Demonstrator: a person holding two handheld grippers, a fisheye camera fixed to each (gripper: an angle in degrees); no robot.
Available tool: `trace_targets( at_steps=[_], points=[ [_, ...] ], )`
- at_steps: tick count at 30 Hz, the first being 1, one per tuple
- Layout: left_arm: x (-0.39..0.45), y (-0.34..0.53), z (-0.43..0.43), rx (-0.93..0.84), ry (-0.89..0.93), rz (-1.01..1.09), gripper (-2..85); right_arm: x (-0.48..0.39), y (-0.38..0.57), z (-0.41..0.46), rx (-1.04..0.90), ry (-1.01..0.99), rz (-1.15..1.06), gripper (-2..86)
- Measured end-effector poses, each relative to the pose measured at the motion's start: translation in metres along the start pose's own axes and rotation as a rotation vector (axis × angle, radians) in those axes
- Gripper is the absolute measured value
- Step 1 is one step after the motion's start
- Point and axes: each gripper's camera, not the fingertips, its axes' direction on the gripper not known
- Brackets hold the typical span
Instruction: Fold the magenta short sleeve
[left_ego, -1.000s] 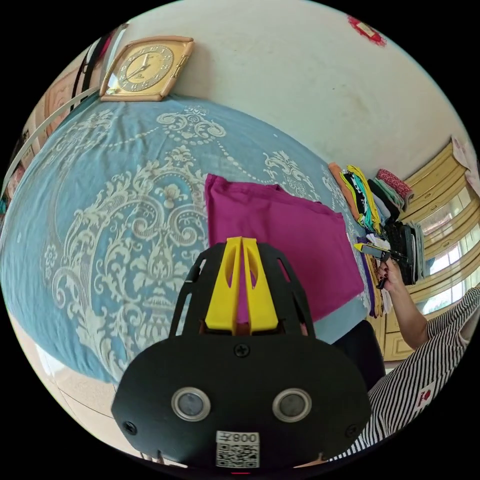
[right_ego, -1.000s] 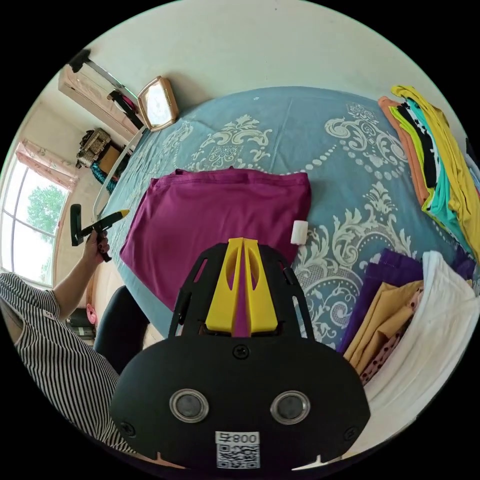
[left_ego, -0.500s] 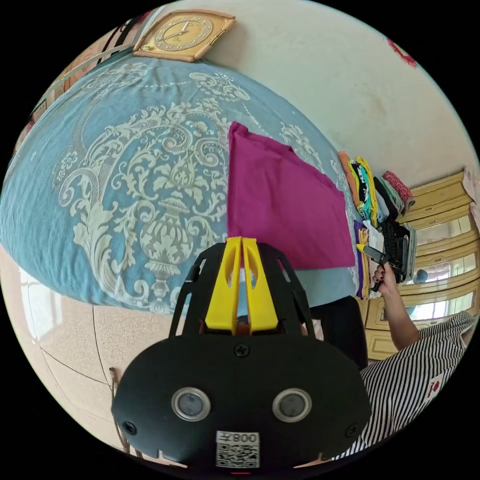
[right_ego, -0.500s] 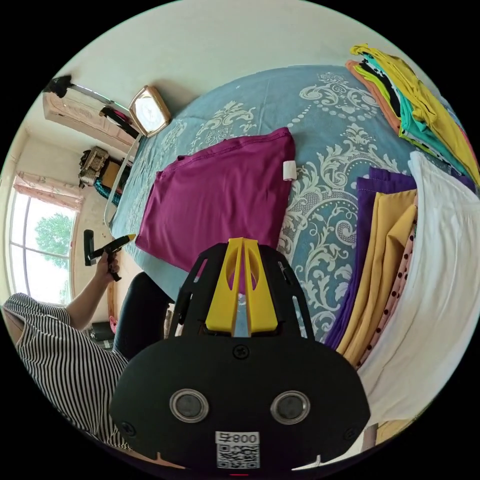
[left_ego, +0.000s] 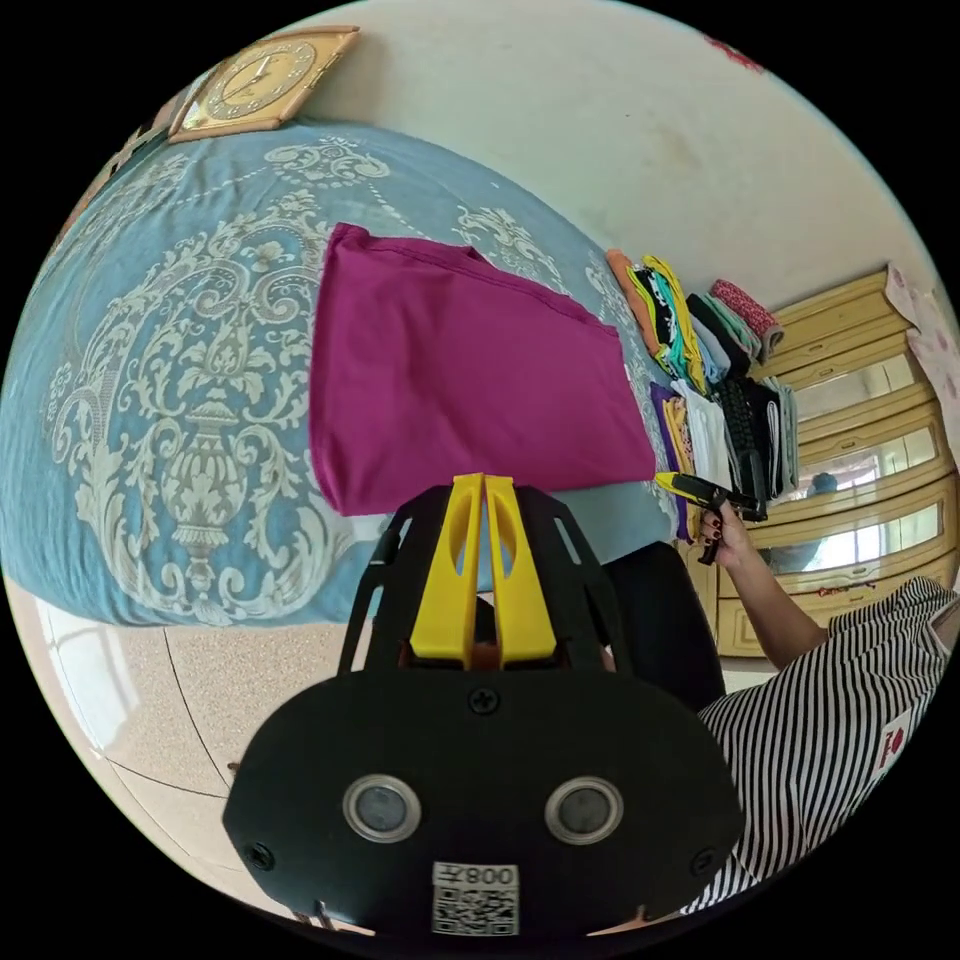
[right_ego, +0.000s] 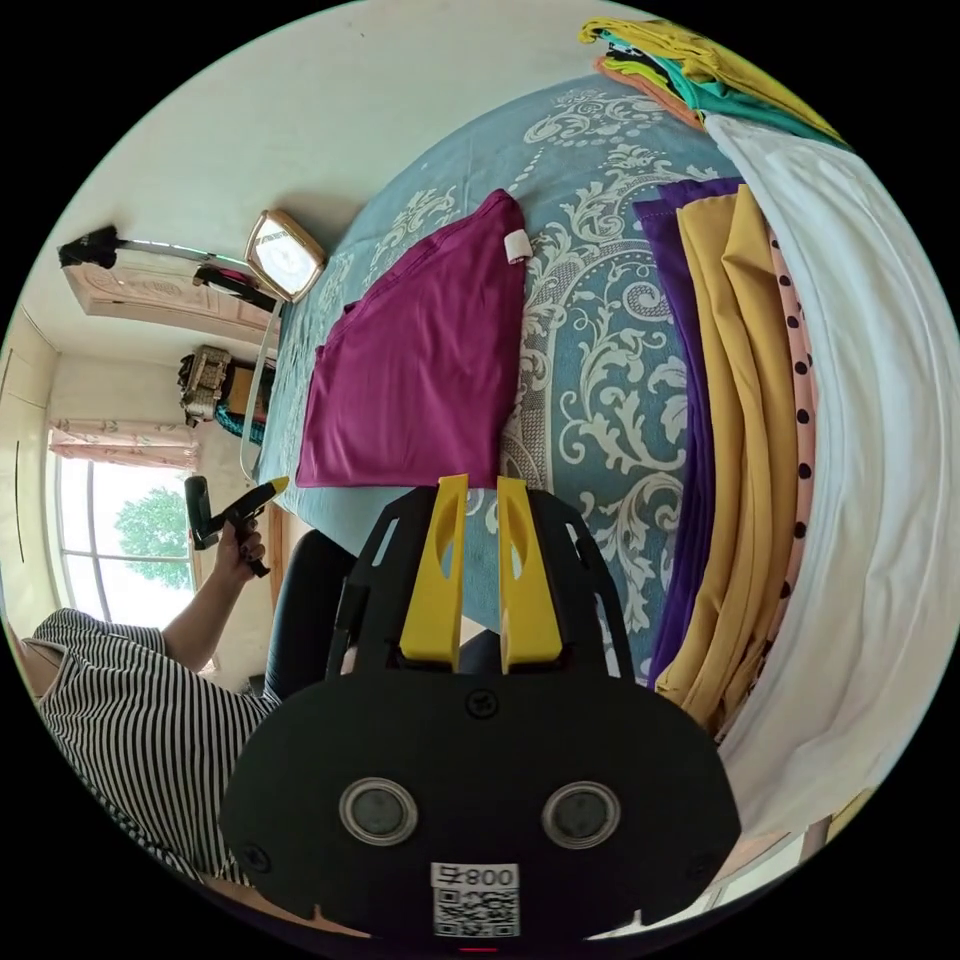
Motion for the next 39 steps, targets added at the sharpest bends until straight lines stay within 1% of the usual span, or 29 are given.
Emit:
trace_targets(
  at_steps=[5,7,12,14,16,17,19,20,22,24,27,29,32,34,37,39],
  points=[
    [0.079,-0.008,0.048,-0.065,0.083,0.155,0.9,0.018,0.001,-0.001,0.007,-0.036,-0.006,2.3],
    [0.124,-0.013,0.074,-0.094,0.121,0.254,1.7,0.023,0.001,-0.003,-0.002,-0.042,-0.017,1.4],
    [0.224,-0.018,0.124,-0.164,0.135,0.488,4.2,0.03,0.001,-0.018,0.032,-0.132,-0.061,0.5],
    [0.262,-0.016,0.141,-0.177,0.108,0.585,5.3,0.03,-0.001,-0.022,0.037,-0.158,-0.081,0.5],
    [0.31,-0.01,0.163,-0.176,0.036,0.709,6.5,0.028,-0.004,-0.026,0.04,-0.175,-0.102,0.4],
    [0.321,-0.008,0.168,-0.177,0.016,0.74,6.7,0.027,-0.006,-0.028,0.043,-0.193,-0.117,0.4],
    [0.361,0.001,0.192,-0.176,-0.098,0.851,7.0,0.024,-0.009,-0.031,0.046,-0.206,-0.134,0.4],
    [0.369,0.003,0.198,-0.173,-0.135,0.872,6.9,0.023,-0.012,-0.031,0.043,-0.216,-0.145,0.4],
    [0.395,0.011,0.218,-0.156,-0.269,0.924,5.8,0.022,-0.017,-0.031,0.029,-0.227,-0.159,0.4],
    [0.407,0.014,0.229,-0.151,-0.317,0.944,4.3,0.021,-0.023,-0.03,0.023,-0.223,-0.168,0.3],
    [0.414,0.014,0.234,-0.124,-0.335,0.888,3.1,0.021,-0.032,-0.03,0.004,-0.252,-0.187,0.3],
    [0.411,0.009,0.229,-0.101,-0.302,0.823,2.8,0.022,-0.039,-0.034,0.028,-0.247,-0.185,0.5],
    [0.396,0.001,0.215,-0.059,-0.205,0.687,2.4,0.029,-0.055,-0.038,0.08,-0.19,-0.142,1.0],
    [0.384,-0.002,0.206,-0.028,-0.139,0.594,2.3,0.036,-0.07,-0.038,0.107,-0.196,-0.106,2.0],
    [0.376,-0.001,0.2,-0.01,-0.098,0.536,2.1,0.047,-0.1,-0.03,0.124,-0.235,-0.05,4.5],
    [0.376,0.0,0.2,-0.011,-0.09,0.532,2.1,0.048,-0.124,-0.024,0.138,-0.262,-0.019,6.4]
  ],
)
